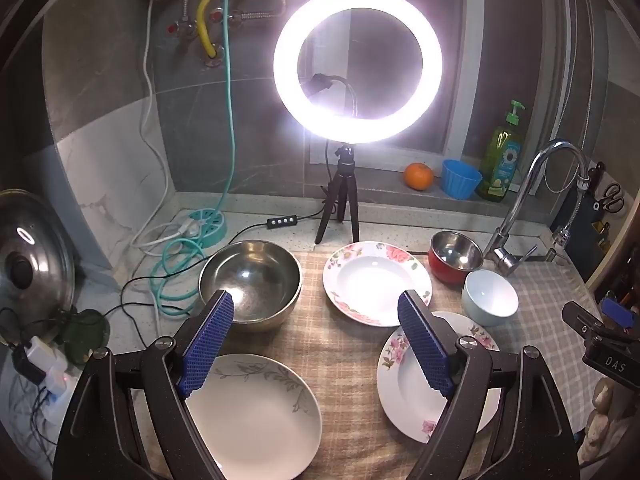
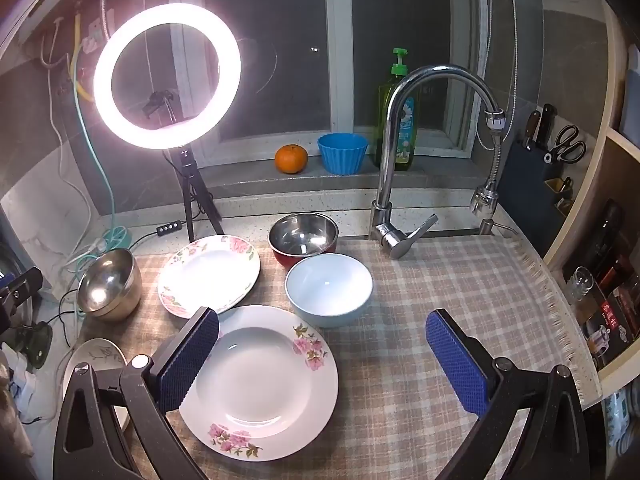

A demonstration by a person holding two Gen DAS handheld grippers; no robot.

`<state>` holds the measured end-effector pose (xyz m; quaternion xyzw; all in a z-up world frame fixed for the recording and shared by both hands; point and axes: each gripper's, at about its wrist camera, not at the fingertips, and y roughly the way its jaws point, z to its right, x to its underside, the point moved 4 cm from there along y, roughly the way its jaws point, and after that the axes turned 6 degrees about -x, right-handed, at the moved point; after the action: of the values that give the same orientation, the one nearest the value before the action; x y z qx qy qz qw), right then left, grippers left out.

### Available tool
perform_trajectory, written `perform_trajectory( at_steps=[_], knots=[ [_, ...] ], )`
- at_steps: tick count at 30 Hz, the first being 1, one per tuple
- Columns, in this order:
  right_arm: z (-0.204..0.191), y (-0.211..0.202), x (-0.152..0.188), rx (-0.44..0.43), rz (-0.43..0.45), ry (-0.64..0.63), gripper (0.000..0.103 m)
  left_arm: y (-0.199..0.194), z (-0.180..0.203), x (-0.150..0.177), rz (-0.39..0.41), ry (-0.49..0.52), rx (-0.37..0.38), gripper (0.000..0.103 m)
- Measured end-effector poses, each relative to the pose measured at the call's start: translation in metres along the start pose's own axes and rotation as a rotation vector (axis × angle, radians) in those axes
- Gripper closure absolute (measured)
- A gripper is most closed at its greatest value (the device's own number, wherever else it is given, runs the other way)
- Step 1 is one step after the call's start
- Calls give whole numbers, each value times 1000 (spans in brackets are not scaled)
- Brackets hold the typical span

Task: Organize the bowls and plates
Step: 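Move both grippers toward the pink-flowered white plate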

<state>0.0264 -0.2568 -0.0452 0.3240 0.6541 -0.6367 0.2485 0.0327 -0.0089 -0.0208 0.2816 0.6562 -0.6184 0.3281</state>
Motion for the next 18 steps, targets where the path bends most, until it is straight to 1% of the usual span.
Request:
perform_trajectory(
  at_steps=[18],
  knots=[
    [2,11,5,-9,-22,3,1,8,4,6,-25,12,4,18]
  ],
)
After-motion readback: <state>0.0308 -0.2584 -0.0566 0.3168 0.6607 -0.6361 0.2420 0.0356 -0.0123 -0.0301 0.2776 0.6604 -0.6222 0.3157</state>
